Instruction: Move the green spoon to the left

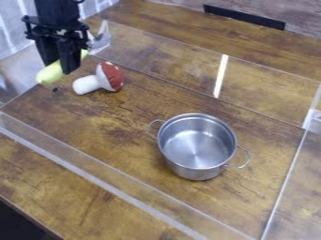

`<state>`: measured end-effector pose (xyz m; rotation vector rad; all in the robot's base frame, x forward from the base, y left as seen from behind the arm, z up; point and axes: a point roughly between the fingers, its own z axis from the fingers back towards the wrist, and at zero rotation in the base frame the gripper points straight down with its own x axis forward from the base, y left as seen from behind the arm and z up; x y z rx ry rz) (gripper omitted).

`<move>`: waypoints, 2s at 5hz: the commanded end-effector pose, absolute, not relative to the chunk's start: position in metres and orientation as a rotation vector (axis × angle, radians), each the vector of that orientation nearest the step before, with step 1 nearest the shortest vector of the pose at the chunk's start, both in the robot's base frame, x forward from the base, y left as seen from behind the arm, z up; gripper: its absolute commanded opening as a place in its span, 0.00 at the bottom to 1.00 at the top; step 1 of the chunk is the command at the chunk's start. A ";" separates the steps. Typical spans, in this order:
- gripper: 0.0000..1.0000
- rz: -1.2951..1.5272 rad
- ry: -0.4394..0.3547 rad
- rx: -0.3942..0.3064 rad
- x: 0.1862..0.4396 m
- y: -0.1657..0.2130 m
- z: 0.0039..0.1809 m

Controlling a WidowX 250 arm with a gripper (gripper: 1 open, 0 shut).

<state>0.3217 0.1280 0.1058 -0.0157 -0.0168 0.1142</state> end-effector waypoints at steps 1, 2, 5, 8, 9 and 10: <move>0.00 0.145 -0.083 -0.004 0.325 0.145 0.123; 0.00 0.146 -0.084 -0.014 0.325 0.150 0.122; 1.00 0.005 -0.068 -0.004 0.345 0.153 0.086; 1.00 -0.091 -0.143 0.065 0.366 0.126 0.137; 1.00 -0.077 -0.151 0.069 0.368 0.119 0.133; 1.00 -0.074 -0.148 0.073 0.366 0.127 0.120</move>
